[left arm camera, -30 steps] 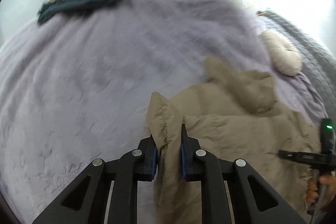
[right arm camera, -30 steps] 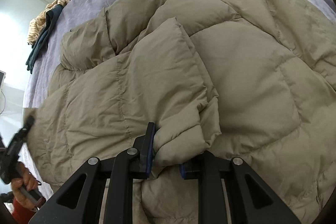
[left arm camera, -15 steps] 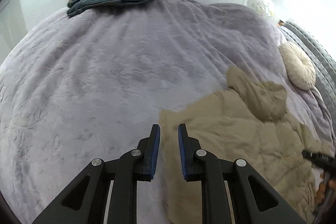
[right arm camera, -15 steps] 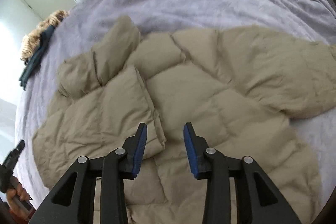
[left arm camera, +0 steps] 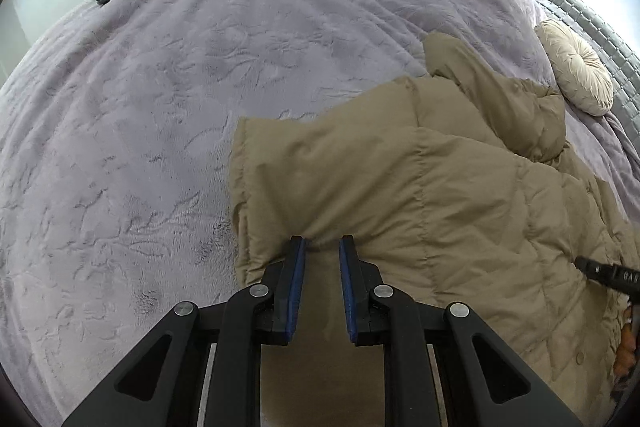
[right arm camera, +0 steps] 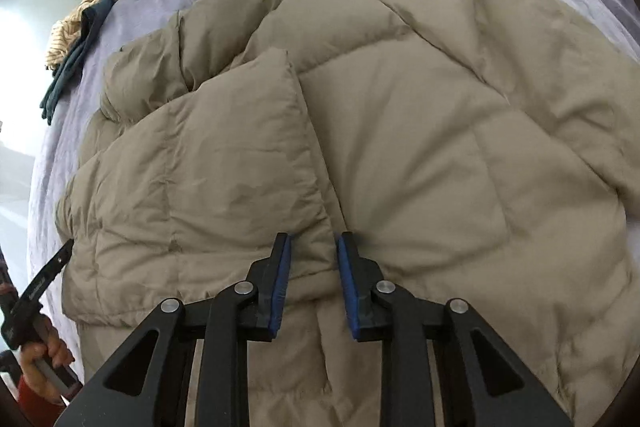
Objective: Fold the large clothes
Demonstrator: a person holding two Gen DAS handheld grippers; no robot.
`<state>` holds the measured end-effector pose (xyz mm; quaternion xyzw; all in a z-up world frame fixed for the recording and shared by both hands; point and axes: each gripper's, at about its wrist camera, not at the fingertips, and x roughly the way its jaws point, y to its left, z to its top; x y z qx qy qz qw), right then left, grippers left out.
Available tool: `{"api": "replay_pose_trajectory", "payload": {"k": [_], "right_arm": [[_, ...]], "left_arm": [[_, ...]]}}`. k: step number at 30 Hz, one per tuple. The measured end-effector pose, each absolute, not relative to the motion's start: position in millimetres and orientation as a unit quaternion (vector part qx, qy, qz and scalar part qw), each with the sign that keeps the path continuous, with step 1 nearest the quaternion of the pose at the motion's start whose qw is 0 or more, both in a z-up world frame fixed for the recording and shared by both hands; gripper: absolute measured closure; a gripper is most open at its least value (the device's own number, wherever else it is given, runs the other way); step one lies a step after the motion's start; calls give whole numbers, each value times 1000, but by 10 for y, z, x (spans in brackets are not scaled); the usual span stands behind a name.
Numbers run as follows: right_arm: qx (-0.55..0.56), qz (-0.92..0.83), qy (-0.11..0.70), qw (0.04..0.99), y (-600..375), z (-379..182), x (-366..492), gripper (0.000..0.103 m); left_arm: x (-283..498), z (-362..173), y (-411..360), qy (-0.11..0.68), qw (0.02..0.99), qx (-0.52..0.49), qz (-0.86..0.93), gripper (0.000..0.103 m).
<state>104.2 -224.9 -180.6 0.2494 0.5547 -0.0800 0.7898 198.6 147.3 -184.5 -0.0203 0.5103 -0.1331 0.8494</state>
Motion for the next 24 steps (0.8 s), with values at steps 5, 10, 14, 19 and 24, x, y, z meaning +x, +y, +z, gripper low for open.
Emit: {"api": "replay_pose_trajectory", "payload": {"k": [5, 10, 14, 19, 24], "right_arm": [[262, -78, 545, 793, -2275, -1713, 961, 78], [278, -78, 526, 800, -2397, -1501, 788, 75], [302, -76, 527, 790, -2484, -1443, 633, 67], [336, -75, 527, 777, -2535, -1398, 391, 63], [351, -75, 529, 769, -2601, -1403, 160, 59]], "left_arm": [[1980, -1793, 1470, 516, 847, -23, -124, 84], [1893, -1574, 1449, 511, 849, -33, -127, 84], [1757, -1438, 1368, 523, 839, -41, -141, 83], [1474, -1268, 1230, 517, 842, -43, -148, 4], [1249, -1230, 1069, 536, 830, -40, -149, 3]]}}
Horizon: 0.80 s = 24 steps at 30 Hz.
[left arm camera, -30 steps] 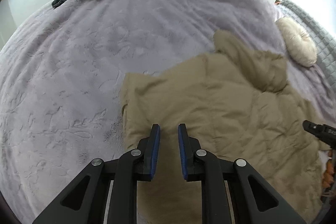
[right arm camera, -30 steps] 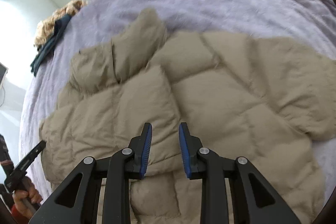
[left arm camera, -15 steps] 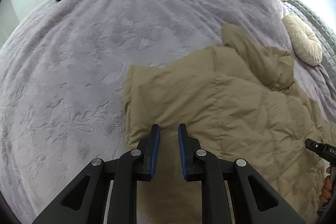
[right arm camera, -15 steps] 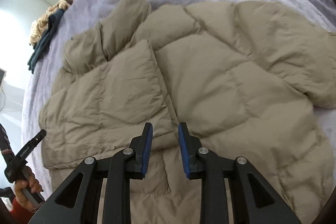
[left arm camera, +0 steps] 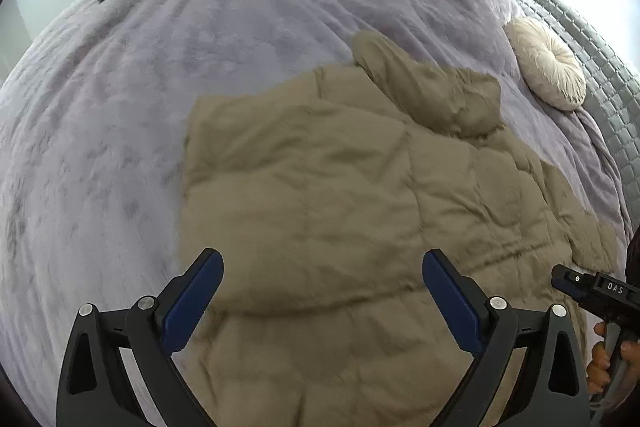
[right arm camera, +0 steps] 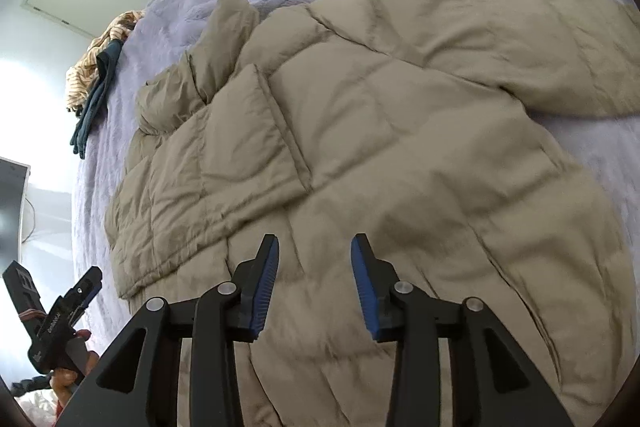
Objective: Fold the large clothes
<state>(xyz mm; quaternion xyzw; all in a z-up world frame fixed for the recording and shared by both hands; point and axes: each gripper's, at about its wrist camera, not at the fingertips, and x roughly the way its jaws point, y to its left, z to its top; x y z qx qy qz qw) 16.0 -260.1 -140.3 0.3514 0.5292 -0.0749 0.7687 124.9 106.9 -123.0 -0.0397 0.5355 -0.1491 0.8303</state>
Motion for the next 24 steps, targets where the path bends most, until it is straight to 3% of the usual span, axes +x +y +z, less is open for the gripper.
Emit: {"api": "replay_pose_trajectory", "payload": {"k": [4, 8, 14, 17, 24], "right_arm": [[381, -80, 526, 756, -2769, -1424, -80, 44], [411, -92, 510, 750, -2996, -1418, -322, 20], [448, -125, 484, 741, -3448, -1439, -684, 13], [457, -138, 473, 741, -3644, -1449, -833, 0], [473, -190, 415, 754, -4152, -1395, -1142, 0]], "left_arm": [[1042, -1194, 860, 540, 828, -27, -150, 1], [877, -1208, 578, 559, 812, -28, -165, 1], [690, -1288, 65, 572, 801, 5, -179, 1], [632, -1312, -143, 576, 796, 18, -186, 1], [549, -1372, -576, 589, 785, 53, -188, 1]]}}
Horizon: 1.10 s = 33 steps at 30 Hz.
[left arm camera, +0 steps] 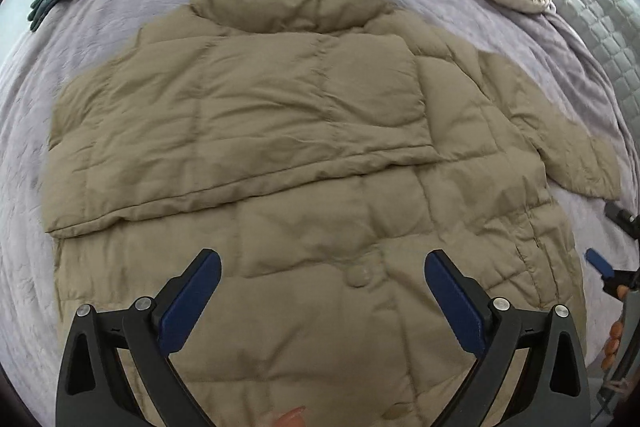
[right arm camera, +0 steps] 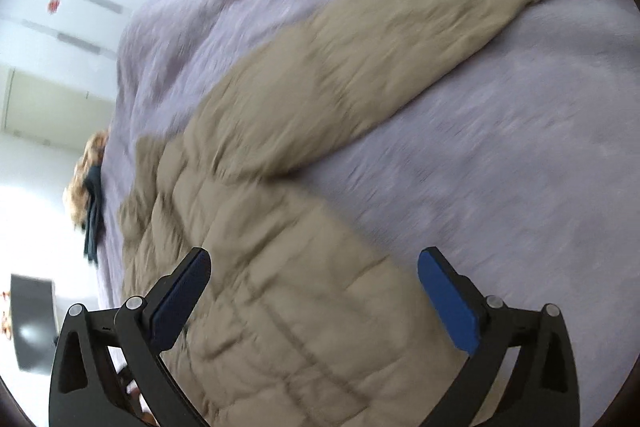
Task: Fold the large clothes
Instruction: 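Grasp the other sleeve cuff with the right tool and lift it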
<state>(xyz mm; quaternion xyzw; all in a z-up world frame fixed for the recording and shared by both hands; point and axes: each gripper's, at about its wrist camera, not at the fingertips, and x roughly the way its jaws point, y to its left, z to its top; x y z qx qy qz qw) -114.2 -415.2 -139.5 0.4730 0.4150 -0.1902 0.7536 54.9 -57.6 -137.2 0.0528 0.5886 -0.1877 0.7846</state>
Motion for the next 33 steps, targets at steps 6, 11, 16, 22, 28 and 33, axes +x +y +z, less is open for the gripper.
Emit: {"api": "replay_pose_trajectory", "payload": {"k": [6, 11, 16, 22, 28, 33], "right_arm": [[517, -241, 389, 723, -4803, -1489, -1371, 0], [597, -247, 337, 685, -5324, -1718, -1568, 0], [625, -233, 297, 683, -5657, -1835, -1492, 1], [658, -218, 269, 668, -5984, -2026, -1347, 5], [717, -209, 236, 622, -6172, -2252, -1239, 42], [739, -179, 216, 613, -6195, -2227, -1152, 97]], "left_arm": [[540, -1407, -874, 593, 778, 66, -196, 1], [513, -1439, -1114, 608, 763, 74, -208, 1], [476, -1354, -1321, 600, 765, 73, -223, 1], [546, -1264, -1490, 590, 772, 71, -225, 1], [643, -1212, -1519, 581, 780, 70, -221, 1], [708, -1210, -1464, 578, 786, 75, -204, 1]]}}
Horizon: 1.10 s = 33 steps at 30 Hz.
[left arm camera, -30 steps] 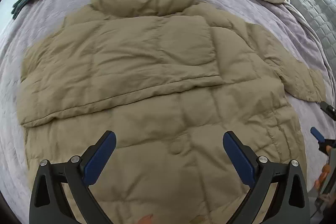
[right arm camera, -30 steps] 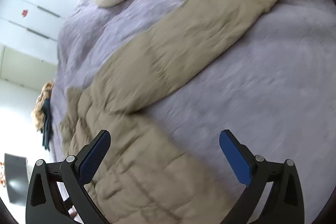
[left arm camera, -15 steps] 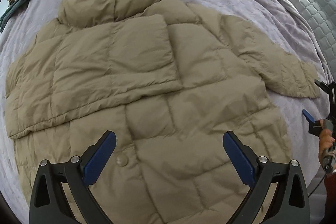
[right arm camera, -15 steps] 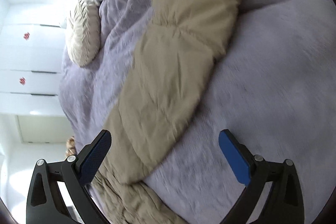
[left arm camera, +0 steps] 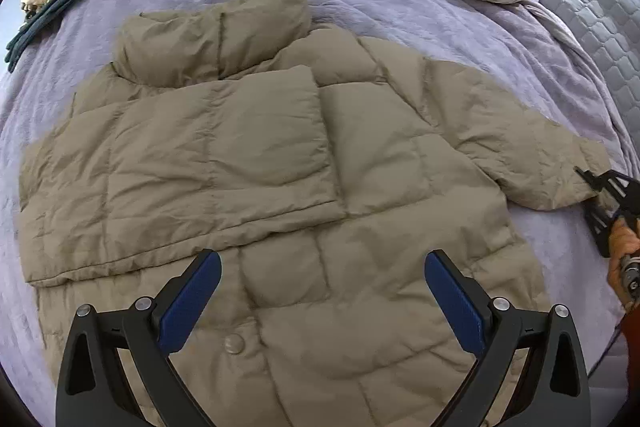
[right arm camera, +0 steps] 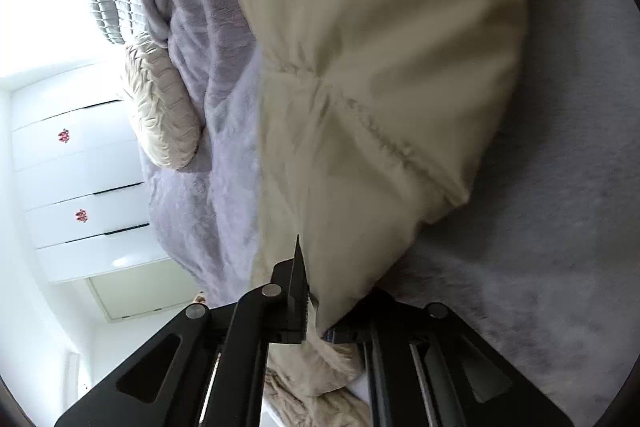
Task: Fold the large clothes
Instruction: 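Grasp the other sleeve cuff with the right tool and lift it, then fold the held sleeve across the jacket body with the right tool and open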
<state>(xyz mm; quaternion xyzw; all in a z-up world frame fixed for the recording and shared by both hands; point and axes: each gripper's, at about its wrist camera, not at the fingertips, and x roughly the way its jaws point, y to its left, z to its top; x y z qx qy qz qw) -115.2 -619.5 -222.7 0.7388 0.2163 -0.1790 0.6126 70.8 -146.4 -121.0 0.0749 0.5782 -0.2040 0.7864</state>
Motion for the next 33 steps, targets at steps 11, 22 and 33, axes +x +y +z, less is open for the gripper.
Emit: {"api": "replay_pose_trajectory", "payload": {"k": [11, 22, 33], "right_arm": [[629, -61, 237, 738, -5697, -1093, -352, 97], [356, 88, 326, 872, -3863, -58, 1045, 97], [261, 126, 488, 824, -2385, -1107, 1661, 97]], "left_arm": [[934, -1029, -884, 551, 818, 65, -151, 1], [1203, -921, 105, 530, 845, 18, -66, 1], [1274, -1080, 657, 536, 843, -29, -36, 1]]}}
